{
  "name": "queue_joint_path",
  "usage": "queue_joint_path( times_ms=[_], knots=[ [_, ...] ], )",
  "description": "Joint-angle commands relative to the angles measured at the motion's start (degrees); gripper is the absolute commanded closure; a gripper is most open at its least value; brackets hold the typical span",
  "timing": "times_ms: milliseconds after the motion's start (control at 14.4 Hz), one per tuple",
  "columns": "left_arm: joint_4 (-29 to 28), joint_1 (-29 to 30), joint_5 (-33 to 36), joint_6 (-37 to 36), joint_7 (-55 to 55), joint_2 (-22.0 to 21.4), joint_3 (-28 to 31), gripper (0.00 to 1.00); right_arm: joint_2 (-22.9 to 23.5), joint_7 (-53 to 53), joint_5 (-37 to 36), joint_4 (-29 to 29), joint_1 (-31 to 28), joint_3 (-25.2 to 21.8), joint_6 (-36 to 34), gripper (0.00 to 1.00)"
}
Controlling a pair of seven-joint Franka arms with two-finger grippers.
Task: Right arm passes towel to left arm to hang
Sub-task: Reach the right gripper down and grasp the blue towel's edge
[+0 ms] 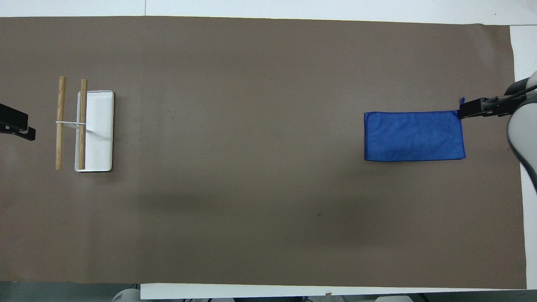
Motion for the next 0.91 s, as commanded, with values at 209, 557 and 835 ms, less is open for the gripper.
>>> queue_joint_path(
  times_ms=[209, 557, 835],
  knots=[
    [-0.42, 0.13, 0.67, -0.56, 0.11, -0.87, 0.01, 0.0, 4.91, -3.78, -0.3, -12.23, -0.79, 0.65, 20.19, 0.0],
    [-0.42, 0.13, 0.67, -0.56, 0.11, -0.87, 0.01, 0.0, 9.14, -7.29, -0.3, -16.8, -1.49, 0.65, 26.97, 0.0],
    [-0.42, 0.13, 0.67, -0.56, 0.11, -0.87, 0.01, 0.0, 9.49, -7.83, -0.3, -18.22, -1.67, 0.65, 27.77, 0.01]
  ],
)
